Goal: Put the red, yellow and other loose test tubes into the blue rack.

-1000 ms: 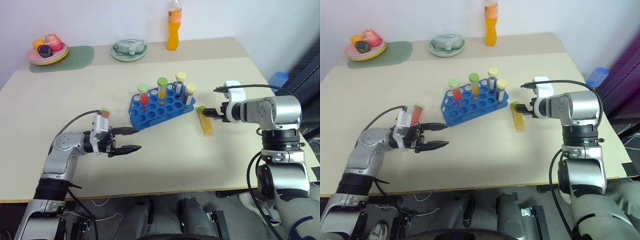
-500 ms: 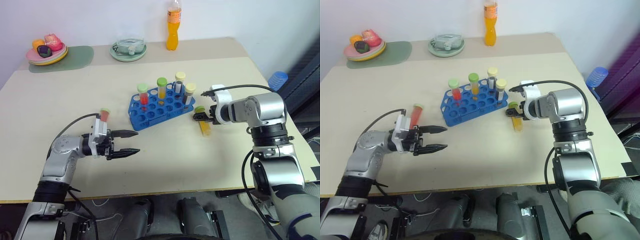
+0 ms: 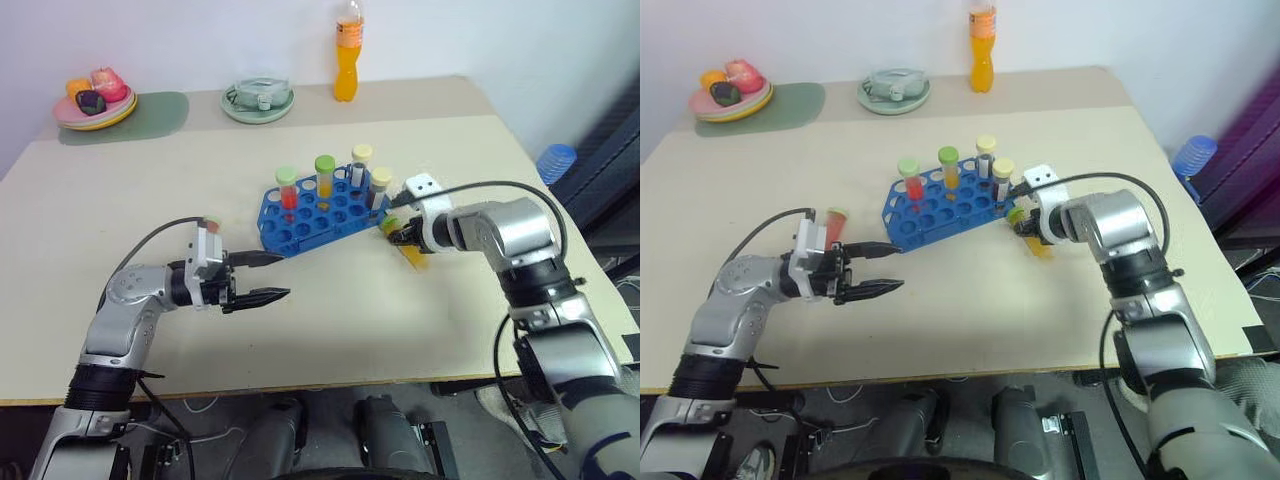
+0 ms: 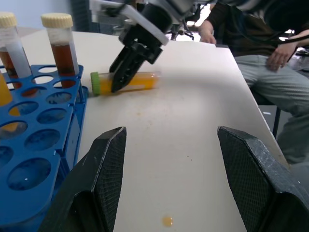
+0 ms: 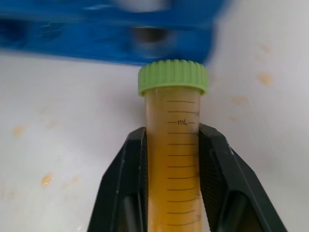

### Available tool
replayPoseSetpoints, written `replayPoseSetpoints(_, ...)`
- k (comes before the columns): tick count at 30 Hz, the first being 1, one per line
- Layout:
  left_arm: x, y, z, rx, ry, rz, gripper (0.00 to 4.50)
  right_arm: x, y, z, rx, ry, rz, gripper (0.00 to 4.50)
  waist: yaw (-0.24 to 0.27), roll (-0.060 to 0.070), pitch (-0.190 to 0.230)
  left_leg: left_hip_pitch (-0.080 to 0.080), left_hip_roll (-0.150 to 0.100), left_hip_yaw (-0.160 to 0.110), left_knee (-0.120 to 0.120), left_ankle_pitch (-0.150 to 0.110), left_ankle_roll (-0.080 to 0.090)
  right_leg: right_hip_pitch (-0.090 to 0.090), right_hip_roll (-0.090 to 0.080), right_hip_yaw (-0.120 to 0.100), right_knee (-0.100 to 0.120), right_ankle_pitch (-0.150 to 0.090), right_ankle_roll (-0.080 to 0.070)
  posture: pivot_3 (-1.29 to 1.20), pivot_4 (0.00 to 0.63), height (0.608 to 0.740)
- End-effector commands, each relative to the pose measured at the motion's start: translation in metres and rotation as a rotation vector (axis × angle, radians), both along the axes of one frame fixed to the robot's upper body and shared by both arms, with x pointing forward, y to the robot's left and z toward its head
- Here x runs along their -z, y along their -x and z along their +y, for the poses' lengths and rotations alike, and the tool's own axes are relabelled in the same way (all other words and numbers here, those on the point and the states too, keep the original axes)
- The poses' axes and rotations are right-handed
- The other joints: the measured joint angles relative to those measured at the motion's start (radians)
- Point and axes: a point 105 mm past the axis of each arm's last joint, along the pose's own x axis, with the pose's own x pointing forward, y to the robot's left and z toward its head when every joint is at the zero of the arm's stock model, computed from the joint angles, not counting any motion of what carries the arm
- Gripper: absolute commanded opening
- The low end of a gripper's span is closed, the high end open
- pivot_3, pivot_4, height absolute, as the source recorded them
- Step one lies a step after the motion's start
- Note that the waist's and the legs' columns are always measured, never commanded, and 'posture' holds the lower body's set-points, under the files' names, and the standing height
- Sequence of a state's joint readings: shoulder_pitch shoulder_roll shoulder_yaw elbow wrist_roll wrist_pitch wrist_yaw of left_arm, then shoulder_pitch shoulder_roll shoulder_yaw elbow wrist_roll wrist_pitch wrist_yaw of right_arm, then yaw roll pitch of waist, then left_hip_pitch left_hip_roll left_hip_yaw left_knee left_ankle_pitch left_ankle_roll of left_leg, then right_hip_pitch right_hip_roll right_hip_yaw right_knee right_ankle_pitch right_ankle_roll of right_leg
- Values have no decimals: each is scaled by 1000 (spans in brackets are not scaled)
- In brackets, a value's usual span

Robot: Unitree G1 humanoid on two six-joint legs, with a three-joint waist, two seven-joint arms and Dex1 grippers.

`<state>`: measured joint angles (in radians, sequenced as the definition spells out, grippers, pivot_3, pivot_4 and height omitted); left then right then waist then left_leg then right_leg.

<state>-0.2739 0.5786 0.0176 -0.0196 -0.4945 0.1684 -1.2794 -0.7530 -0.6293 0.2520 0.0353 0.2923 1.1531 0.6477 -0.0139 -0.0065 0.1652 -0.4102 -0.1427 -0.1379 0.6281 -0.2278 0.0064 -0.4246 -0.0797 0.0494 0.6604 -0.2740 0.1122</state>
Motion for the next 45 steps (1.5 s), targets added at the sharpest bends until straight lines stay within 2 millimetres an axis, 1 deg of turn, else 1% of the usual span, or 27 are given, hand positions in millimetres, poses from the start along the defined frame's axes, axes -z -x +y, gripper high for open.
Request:
replayPoseSetpoints(1, -12, -1, 4, -32, 38, -20, 3069, -18, 40, 38, -357, -90, -111, 853, 2, 0, 0, 0, 0, 0, 0, 0, 0, 0, 0, 0, -1, 0, 0, 0, 150, 740)
replayPoseSetpoints(2, -12, -3, 4, -41, 41, -17, 3069, -20, 51, 45, -415, -132, -120, 853, 1, -1, 0, -1, 0, 0, 0, 0, 0, 0, 0, -1, -1, 0, 0, 0, 150, 740)
replayPoseSetpoints(3, -12, -4, 5, -50, 45, -14, 3069, -21, 56, 49, -446, -155, -140, 853, -2, -1, 0, -1, 0, 0, 0, 0, 0, 0, 0, -1, -1, 0, 0, 0, 150, 740)
replayPoseSetpoints(4, -11, -6, 6, -58, 48, -10, 3069, -23, 58, 54, -462, -174, -179, 853, -5, -1, 0, -1, 0, 0, 0, 0, 0, 0, 0, 0, -1, 0, 0, 0, 150, 740)
replayPoseSetpoints(6, -6, -13, 12, -96, 44, -9, 3069, -33, 56, 71, -486, -285, -294, 853, -7, -1, 0, 0, 0, 0, 0, 0, 0, 0, 0, 0, -1, 0, 0, 0, 150, 740)
replayPoseSetpoints(8, -5, -17, 18, -121, 45, -9, 3069, -53, 48, 88, -491, -447, -462, 853, -7, -1, 0, 0, 1, 0, 0, 0, 0, 0, 0, 0, 0, 0, 0, 0, 150, 740)
replayPoseSetpoints(9, -5, -19, 21, -131, 49, -12, 3069, -61, 43, 93, -477, -494, -533, 853, -5, -1, 0, 0, 1, 0, 0, 0, 0, 0, 1, 0, 1, 0, 0, 0, 150, 740)
replayPoseSetpoints(12, -8, -21, 28, -155, 54, -22, 3069, -75, 21, 102, -373, -588, -662, 853, -1, -1, 1, 0, 1, 0, 0, 0, 0, 0, 1, 0, 0, 0, 0, 0, 150, 740)
replayPoseSetpoints(15, -14, -22, 33, -181, 65, -35, 3069, -85, -3, 105, -259, -650, -821, 853, 2, -1, 1, 1, 0, 0, 1, 0, -1, -1, 1, -1, 0, 0, 0, 0, 150, 740)
replayPoseSetpoints(17, -16, -20, 33, -187, 69, -42, 3069, -84, -15, 105, -202, -649, -900, 853, 0, -1, 1, 1, 0, 0, 0, 1, -1, -1, 1, -1, 0, 0, 0, 0, 150, 740)
replayPoseSetpoints(19, -19, -18, 31, -196, 81, -47, 3069, -81, -26, 103, -125, -667, -943, 853, -2, -1, 1, 1, 0, 0, 0, 2, -3, -2, 1, -1, 0, 0, 0, 0, 150, 740)
replayPoseSetpoints(20, -21, -17, 29, -196, 83, -49, 3069, -79, -30, 101, -106, -656, -972, 853, -3, -1, 1, 1, 0, 0, 0, 4, -6, -2, 1, -1, 1, 0, 0, 0, 150, 740)
replayPoseSetpoints(22, -25, -16, 25, -200, 88, -54, 3069, -74, -35, 99, -73, -667, -983, 853, -5, -1, 1, 1, 0, 0, 0, 4, -7, -2, 1, -1, 1, 0, 0, 0, 150, 740)
replayPoseSetpoints(26, -32, -14, 19, -208, 91, -57, 3069, -55, -35, 101, -84, -657, -970, 853, -7, -1, 1, 1, 0, 0, -1, 4, -7, -1, 1, -1, 2, 0, 0, 0, 150, 740)
replayPoseSetpoints(31, -34, -14, 18, -222, 88, -56, 3069, -41, -33, 106, -83, -660, -947, 853, -21, -1, 1, 1, 1, 0, -1, 5, -8, -2, 2, -1, 3, 0, -1, 0, 150, 740)
replayPoseSetpoints(40, -27, -16, 25, -238, 91, -45, 3069, -32, -34, 114, -66, -670, -932, 853, -31, -1, 0, 2, 1, 0, -2, 5, -8, -1, 2, -1, 3, 0, -1, 0, 150, 740)
replayPoseSetpoints(45, -21, -14, 32, -244, 89, -40, 3069, -21, -37, 119, -54, -653, -902, 853, -31, -1, 0, 3, 1, 0, -2, 5, -8, -1, 2, 0, 3, 0, -1, 0, 150, 740)
